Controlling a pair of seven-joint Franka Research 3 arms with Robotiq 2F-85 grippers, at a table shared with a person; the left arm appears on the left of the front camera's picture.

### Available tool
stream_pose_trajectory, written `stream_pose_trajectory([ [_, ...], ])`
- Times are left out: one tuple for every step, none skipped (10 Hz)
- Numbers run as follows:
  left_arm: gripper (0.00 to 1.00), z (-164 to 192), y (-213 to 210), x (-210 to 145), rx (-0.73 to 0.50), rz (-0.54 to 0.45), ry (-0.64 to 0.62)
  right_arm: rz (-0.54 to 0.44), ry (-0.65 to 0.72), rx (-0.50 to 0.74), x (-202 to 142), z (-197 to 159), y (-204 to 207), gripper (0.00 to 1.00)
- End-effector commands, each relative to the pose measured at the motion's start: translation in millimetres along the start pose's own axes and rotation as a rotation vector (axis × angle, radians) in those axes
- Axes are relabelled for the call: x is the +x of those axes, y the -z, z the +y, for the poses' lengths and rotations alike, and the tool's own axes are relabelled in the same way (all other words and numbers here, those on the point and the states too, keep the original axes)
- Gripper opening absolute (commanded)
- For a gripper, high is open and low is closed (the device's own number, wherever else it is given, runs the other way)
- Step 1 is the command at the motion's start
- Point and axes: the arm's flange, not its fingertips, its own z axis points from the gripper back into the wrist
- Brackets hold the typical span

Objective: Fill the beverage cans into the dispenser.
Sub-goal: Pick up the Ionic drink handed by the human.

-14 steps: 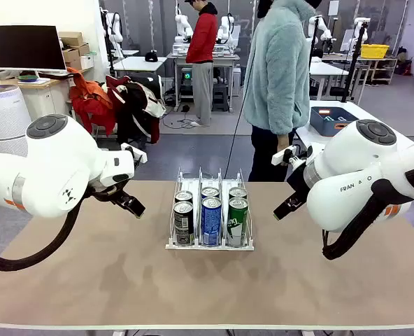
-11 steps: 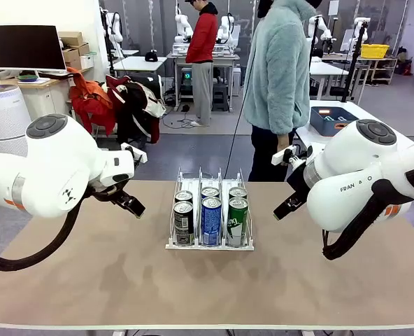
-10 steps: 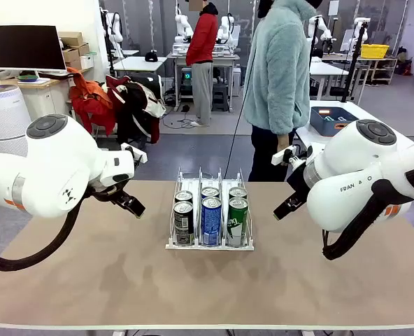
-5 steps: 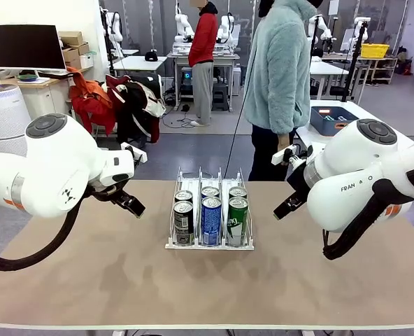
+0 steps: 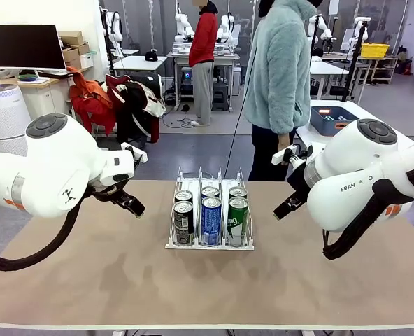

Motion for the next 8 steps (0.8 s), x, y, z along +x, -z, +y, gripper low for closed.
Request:
stream_pose_trajectory([
  [1.0, 3.7, -19.1, -3.7, -0.071, 0.042, 0.106, 0.0, 0.0, 0.0, 0.0, 0.0, 0.0, 1.0],
  [1.0, 2.0, -30.9, 4.9, -0.151, 0.055, 0.111, 0.061, -0.011, 0.105, 7.9, -11.5, -14.2, 1.0],
  [1.0, 5.3, -42.5, 15.5, -0.204, 0.041, 0.15, 0.08, -0.059, 0.155, 20.3, -25.6, -31.7, 1.0],
  [1.0, 18.0, -66.1, 13.9, -0.29, 0.043, 0.212, 0.056, -0.054, 0.238, 25.5, -16.9, -47.2, 1.0],
  [1.0, 30.6, -82.0, 18.4, -0.337, 0.04, 0.275, 0.037, -0.069, 0.298, 33.7, -15.5, -61.6, 1.0],
  [1.0, 38.2, -93.2, 33.1, -0.347, 0.016, 0.305, 0.042, -0.125, 0.335, 53.0, -31.9, -80.4, 1.0],
  [1.0, 42.1, -118.1, 39.5, -0.381, 0.007, 0.337, 0.048, -0.153, 0.382, 66.2, -36.7, -102.5, 1.0],
  [1.0, 50.7, -147.9, 43.4, -0.462, -0.03, 0.39, 0.024, -0.174, 0.435, 75.7, -40.7, -124.2, 1.0],
])
